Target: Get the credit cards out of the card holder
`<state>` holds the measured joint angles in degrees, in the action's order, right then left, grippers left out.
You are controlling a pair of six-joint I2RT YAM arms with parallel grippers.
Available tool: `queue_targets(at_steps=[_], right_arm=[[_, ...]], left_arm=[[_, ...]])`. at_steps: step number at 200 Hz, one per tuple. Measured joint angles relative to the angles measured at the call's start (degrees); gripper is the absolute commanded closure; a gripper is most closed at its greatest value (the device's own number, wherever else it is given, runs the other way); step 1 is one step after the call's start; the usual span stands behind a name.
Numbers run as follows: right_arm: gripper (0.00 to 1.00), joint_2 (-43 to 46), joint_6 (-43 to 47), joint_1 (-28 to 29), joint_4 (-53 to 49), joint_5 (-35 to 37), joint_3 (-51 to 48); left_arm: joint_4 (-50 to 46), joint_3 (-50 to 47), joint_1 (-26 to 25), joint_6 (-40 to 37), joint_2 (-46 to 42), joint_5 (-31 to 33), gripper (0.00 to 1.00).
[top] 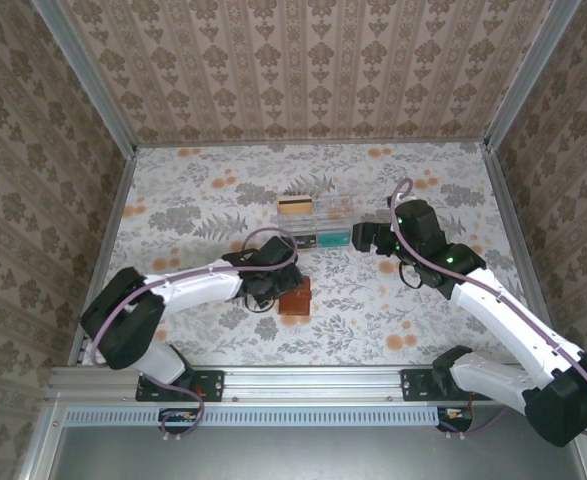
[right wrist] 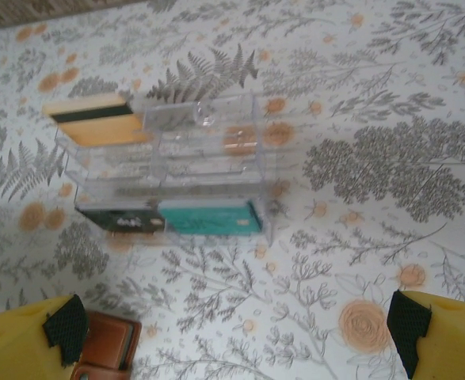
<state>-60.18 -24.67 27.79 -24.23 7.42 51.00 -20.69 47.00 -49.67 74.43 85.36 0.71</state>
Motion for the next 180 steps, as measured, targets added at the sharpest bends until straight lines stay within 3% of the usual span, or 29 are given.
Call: queue_targets(at_steps=[16,56,79,94,117,180], right_arm=[[0.00,-1.3,-1.6,4.1,-3.0,2.9,2.5],[0.00,-9.6,-6.9,15.8,-7.6,10.3,8.8],[0.16,-16.3,-10.5,21.9,-9.3,12.3,11.5],[0.32,-21.9,-12.8,25.4,-11.1,13.2,14.3],[0.44,-31.8,-16.0,29.9,-14.9,13.8,20.7],[0.58,-48.7,-20.8,34.2,-22.1,13.2,31.3]], left_arm=[[-2.1,0.0,2.4,-2.2,-5.3,0.3,0.00],[-7.8,-0.1,13.6,-10.4,-19.8,-0.7,0.00],[-12.1,-0.1,20.1,-16.9,-25.3,-2.1,0.00],[-15.1,-0.1,24.5,-21.3,-27.8,-4.0,0.00],[-18.4,-0.4,31.0,-27.0,-30.0,-7.2,0.00],[-21.6,-1.4,33.1,-34.6,-31.5,-11.9,0.00]])
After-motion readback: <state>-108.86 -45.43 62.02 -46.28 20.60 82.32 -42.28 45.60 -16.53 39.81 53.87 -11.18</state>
